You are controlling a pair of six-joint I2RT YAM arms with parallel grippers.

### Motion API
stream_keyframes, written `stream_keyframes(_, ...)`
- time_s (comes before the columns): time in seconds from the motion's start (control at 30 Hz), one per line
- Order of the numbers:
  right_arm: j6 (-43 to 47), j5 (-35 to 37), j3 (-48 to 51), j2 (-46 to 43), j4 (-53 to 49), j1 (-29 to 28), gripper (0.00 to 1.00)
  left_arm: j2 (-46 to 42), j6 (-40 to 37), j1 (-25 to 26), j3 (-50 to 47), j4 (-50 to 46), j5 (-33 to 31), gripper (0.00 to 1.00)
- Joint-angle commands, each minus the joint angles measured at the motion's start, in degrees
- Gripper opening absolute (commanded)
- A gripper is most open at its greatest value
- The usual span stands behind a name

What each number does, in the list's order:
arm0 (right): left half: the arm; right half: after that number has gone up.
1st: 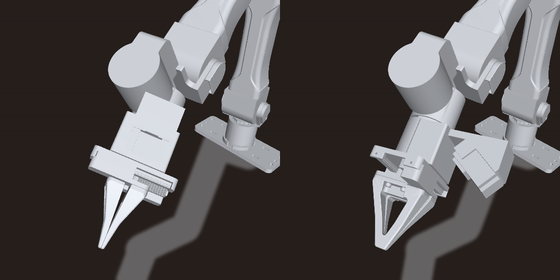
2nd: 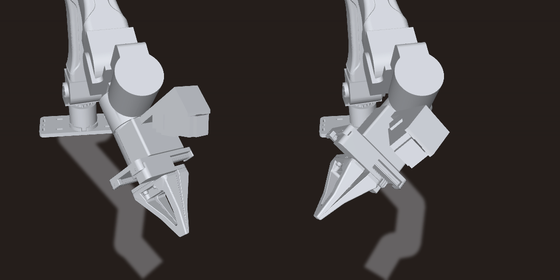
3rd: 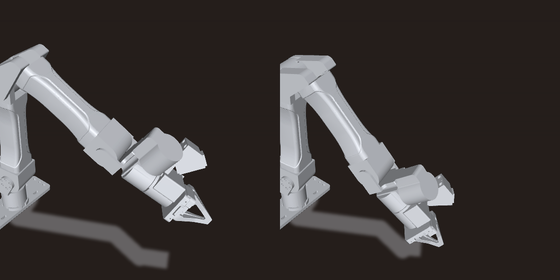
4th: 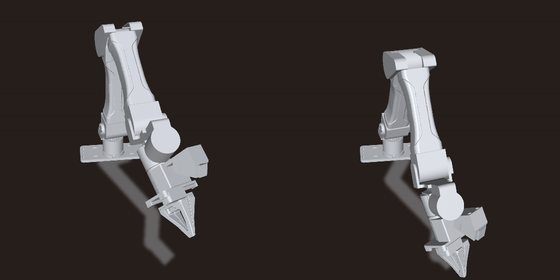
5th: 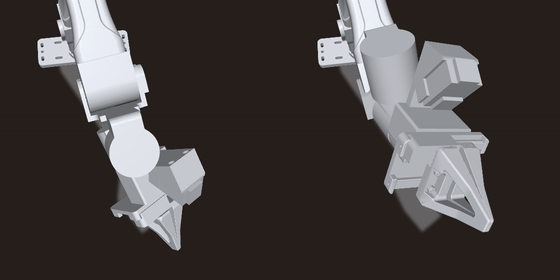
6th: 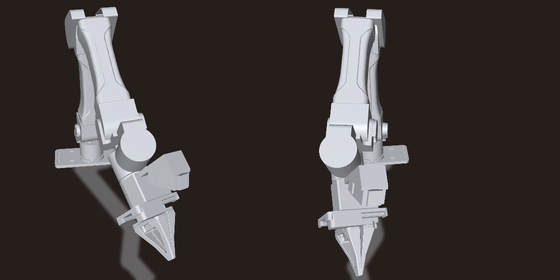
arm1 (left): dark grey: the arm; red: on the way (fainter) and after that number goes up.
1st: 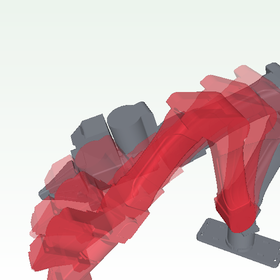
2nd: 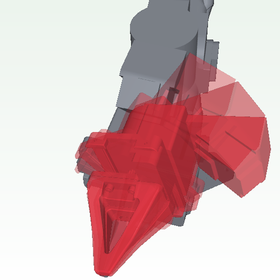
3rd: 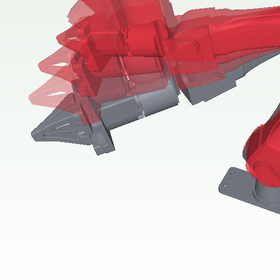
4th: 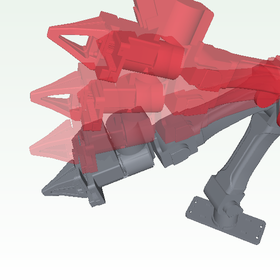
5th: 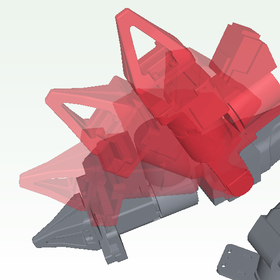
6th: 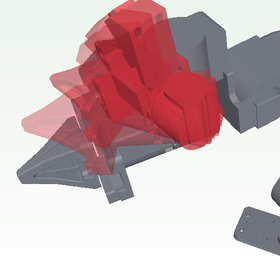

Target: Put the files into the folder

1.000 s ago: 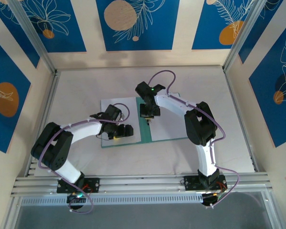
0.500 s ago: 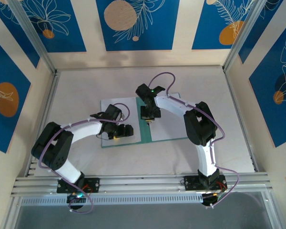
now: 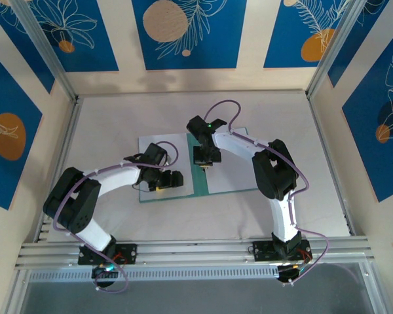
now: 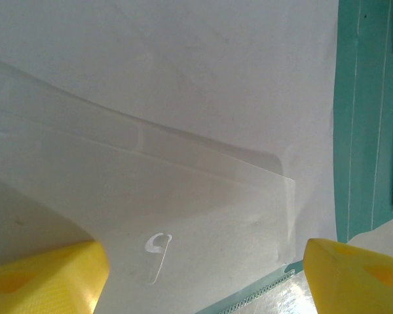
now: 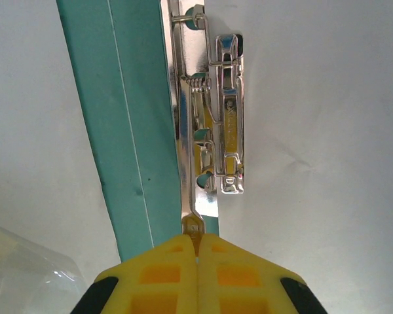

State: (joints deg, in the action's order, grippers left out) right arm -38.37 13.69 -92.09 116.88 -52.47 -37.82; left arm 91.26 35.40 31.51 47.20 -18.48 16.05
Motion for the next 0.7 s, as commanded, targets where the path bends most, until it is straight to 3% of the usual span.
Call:
stream_keyframes(0.0, 0.66, 4.27, 2.04, -0.36, -2.34, 0.56, 0.03, 2.51, -1.33, -0.25, -1.58, -5.39, -0.65, 0.81)
stream_keyframes(0.67, 0.66, 5.64, 3.77, 0.33, -2.03, 0.79, 0.03, 3.26, -1.50, -0.25, -1.20, -5.69, -0.59, 0.81)
